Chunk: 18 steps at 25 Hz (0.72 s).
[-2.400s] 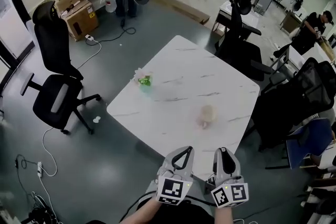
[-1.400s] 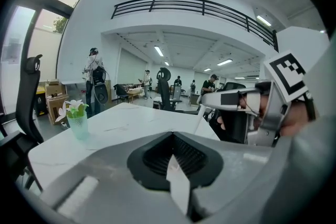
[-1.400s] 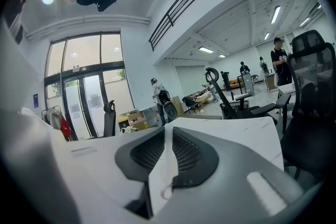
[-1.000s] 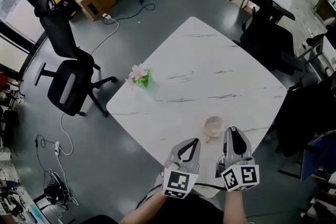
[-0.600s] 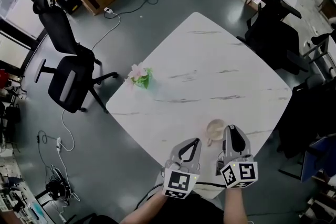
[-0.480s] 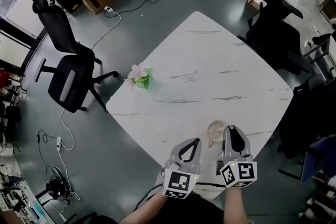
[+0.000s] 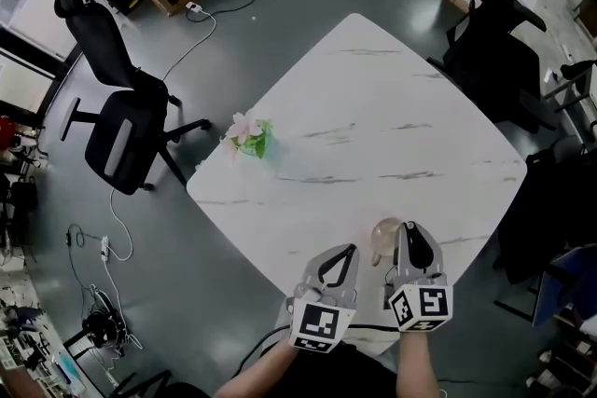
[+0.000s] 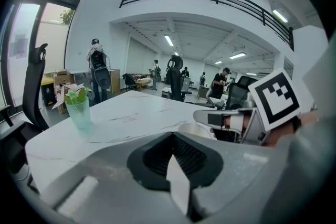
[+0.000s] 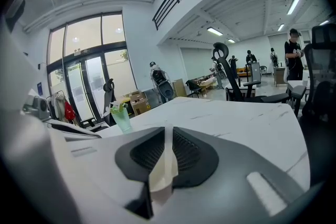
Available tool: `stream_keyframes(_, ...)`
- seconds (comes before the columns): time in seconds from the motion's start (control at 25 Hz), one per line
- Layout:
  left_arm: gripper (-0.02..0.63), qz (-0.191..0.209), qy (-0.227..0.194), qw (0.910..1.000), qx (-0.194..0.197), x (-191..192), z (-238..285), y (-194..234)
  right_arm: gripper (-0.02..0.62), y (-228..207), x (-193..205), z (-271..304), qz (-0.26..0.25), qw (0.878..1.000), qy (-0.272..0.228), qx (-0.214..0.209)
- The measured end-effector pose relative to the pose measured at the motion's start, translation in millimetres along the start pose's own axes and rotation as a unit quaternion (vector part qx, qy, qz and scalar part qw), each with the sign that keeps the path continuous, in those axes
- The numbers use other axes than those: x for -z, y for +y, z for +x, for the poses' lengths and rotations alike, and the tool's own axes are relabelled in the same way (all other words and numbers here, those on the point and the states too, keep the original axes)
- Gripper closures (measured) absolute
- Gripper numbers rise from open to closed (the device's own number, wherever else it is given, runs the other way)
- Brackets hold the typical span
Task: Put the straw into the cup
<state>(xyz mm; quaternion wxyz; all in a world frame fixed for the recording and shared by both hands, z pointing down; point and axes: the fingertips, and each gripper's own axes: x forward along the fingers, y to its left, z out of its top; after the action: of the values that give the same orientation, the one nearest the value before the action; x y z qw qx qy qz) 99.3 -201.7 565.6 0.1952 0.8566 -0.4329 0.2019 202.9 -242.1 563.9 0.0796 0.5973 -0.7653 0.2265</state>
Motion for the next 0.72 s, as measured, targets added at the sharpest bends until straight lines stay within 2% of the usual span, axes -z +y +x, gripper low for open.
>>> stream_keyframes(0.32, 0.604, 0.000, 0.000, 1.0000, 0.004, -0.8, 3.0, -2.6, 0.541, 0.4, 1.5, 0.1, -0.007, 1.000, -0.001, 0.004)
stream_keyframes(0.44, 0.604, 0.002, -0.003, 1.0000, 0.005, -3.0, 2.0, -3.7, 0.474, 2.6, 2.3, -0.9, -0.005, 1.000, 0.002, -0.001)
stream_keyframes(0.72, 0.604, 0.009, -0.018, 0.9998, 0.010, -14.7, -3.2, -7.9, 0.476, 1.0, -9.4, -16.2, -0.009, 1.000, -0.012, 0.013)
